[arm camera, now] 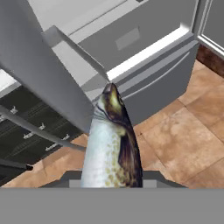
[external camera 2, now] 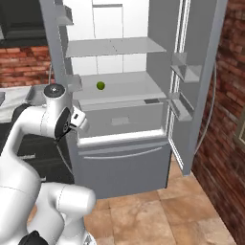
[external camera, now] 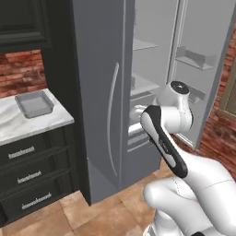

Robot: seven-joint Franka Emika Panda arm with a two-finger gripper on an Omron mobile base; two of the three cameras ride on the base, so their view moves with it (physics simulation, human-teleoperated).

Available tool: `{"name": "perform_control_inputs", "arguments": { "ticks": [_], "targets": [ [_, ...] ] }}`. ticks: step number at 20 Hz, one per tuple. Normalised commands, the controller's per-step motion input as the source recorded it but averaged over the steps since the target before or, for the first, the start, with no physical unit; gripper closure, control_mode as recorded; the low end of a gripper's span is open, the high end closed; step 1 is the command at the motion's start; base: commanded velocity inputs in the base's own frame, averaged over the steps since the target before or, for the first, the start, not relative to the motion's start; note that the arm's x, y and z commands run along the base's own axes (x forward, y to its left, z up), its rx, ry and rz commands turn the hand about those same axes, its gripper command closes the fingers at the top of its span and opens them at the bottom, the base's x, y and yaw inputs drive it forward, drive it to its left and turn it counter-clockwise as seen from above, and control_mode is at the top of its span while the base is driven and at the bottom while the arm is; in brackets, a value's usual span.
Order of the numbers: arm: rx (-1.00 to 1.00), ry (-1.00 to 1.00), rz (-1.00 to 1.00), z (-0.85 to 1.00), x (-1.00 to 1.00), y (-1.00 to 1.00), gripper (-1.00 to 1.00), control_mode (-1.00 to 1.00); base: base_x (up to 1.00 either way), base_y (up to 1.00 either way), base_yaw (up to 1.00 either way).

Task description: Place one lime and one fish in each tupperware on the nearby counter, to pack two identical lunches.

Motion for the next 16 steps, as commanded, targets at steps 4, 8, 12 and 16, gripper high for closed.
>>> {"name": "perform_control_inputs", "arguments": {
  "ticks": [4, 8, 12, 16],
  "targets": [
    [0.00, 0.00, 0.00, 0.00, 0.00, 0.00, 1.00, 1.00, -1.00, 0.63, -0.30],
    [0.00, 0.00, 0.00, 0.00, 0.00, 0.00, 1.00, 1.00, -0.70, 0.96, -0.04],
    [0.00, 0.00, 0.00, 0.00, 0.00, 0.00, 1.00, 1.00, 0.02, 1.00, 0.20],
    [0.00, 0.00, 0.00, 0.00, 0.00, 0.00, 1.00, 1.00, 0.68, 0.83, 0.28]
  ]
}}
